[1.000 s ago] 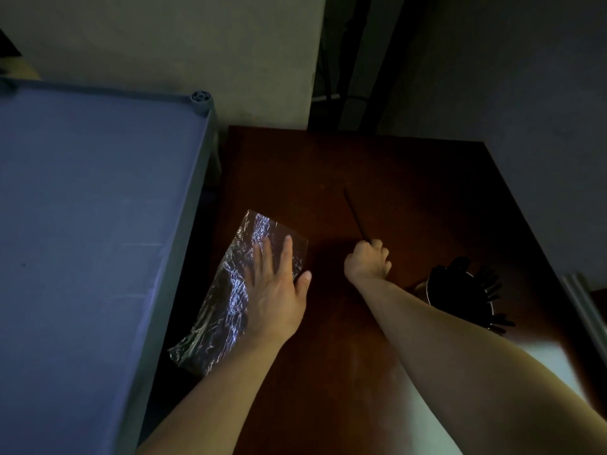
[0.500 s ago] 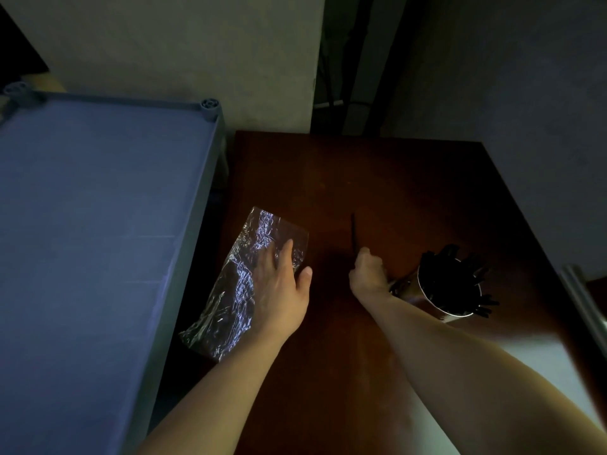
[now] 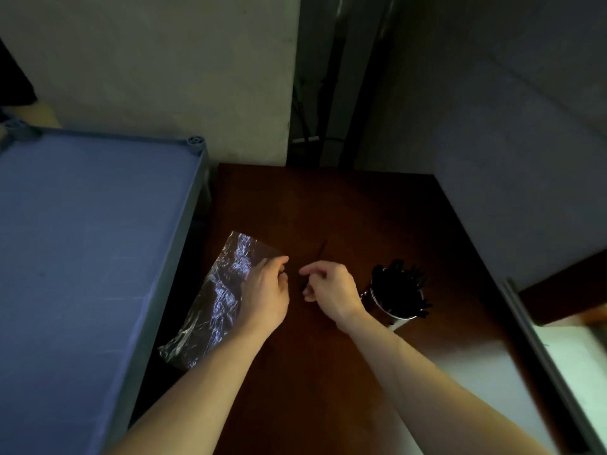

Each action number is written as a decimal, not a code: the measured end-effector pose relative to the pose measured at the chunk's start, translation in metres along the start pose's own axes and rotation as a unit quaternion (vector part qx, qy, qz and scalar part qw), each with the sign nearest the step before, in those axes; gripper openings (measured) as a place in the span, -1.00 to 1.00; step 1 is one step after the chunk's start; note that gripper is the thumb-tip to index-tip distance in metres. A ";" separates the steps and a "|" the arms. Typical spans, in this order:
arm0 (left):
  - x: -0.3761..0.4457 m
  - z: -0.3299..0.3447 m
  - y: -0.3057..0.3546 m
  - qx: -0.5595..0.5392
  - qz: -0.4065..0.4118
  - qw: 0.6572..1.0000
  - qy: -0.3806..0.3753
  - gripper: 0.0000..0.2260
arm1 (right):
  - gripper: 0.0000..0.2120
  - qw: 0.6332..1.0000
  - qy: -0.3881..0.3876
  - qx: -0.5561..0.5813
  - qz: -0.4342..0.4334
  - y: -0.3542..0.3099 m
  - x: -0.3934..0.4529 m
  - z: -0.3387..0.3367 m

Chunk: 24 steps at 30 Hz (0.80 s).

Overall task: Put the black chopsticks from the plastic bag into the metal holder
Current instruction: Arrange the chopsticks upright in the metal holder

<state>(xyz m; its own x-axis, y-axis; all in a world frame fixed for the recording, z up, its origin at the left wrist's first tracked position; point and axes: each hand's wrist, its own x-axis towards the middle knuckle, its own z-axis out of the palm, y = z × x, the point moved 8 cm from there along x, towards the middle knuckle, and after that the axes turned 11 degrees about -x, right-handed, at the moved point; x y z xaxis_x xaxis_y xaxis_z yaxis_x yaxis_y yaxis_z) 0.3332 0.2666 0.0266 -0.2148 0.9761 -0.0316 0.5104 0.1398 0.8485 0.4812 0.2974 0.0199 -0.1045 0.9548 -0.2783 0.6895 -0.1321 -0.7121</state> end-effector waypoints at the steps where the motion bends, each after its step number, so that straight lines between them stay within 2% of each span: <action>1: 0.001 -0.001 0.006 -0.010 0.004 1.000 0.005 -0.65 | -0.76 1.000 0.000 0.012 -0.017 -0.006 -0.008 -0.011; 5: 0.000 -0.002 0.025 -0.057 0.014 0.998 0.022 -0.66 | -0.84 0.996 0.015 0.062 -0.068 -0.023 -0.039 -0.058; 10: -0.006 0.010 0.056 -0.098 0.036 0.994 0.025 -0.69 | -0.88 0.987 0.093 0.035 -0.129 -0.030 -0.065 -0.128; 18: -0.006 0.043 0.130 -0.126 0.121 0.984 -0.042 -0.74 | -0.84 0.968 0.200 0.006 -0.149 -0.023 -0.082 -0.203; 24: -0.013 0.071 0.150 -0.114 0.132 0.981 -0.087 -0.78 | -0.84 0.948 0.258 -0.064 -0.172 -0.008 -0.100 -0.229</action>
<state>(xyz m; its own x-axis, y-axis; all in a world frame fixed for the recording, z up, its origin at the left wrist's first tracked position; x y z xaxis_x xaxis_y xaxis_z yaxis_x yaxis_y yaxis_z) 0.4714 0.2868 0.1167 0.0561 0.9896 0.1326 0.3249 -0.1436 0.9348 0.6502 0.2637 0.2017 0.0031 0.9428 0.3333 0.7633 0.2131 -0.6099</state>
